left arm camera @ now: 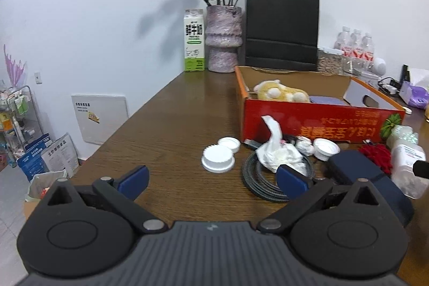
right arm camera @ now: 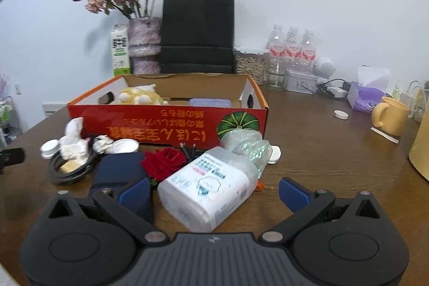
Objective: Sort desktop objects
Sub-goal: 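Move the left tool to the white bottle cap while the right tool reaches the cotton-swab box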
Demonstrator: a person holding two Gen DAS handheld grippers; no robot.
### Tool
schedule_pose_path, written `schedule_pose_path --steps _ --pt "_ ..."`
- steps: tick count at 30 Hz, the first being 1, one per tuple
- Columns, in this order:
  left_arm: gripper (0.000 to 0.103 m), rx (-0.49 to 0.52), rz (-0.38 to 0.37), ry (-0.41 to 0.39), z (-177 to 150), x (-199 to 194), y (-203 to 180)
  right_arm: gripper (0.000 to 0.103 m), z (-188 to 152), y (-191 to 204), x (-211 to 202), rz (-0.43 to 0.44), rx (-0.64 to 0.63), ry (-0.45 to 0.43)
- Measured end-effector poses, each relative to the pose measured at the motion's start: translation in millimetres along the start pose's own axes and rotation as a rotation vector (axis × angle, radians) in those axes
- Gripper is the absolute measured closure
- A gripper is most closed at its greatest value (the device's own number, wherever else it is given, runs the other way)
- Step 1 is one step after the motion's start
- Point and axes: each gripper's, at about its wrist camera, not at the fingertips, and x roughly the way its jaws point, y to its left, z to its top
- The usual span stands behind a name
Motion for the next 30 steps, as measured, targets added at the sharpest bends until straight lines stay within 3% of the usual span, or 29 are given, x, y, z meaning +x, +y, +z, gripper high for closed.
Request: schedule_pose_path --steps 7,9,13,21,30 --pt "0.0 -0.003 0.009 0.014 3.8 11.8 7.7 0.004 12.1 6.0 37.9 -0.073 0.048 0.073" --pt "0.0 0.0 0.008 0.017 5.1 15.4 8.1 0.006 11.8 5.8 40.0 -0.068 0.044 0.077" --pt "0.0 0.007 0.005 0.026 7.5 26.4 7.9 0.019 10.3 -0.9 38.7 -0.054 0.043 0.087" --pt "0.0 0.006 0.022 0.041 15.5 50.8 8.6 0.024 8.7 -5.2 46.7 -0.057 0.013 0.125" --pt "0.003 0.025 0.013 0.088 16.5 79.4 15.6 0.033 5.1 -10.6 42.9 -0.003 0.015 0.082"
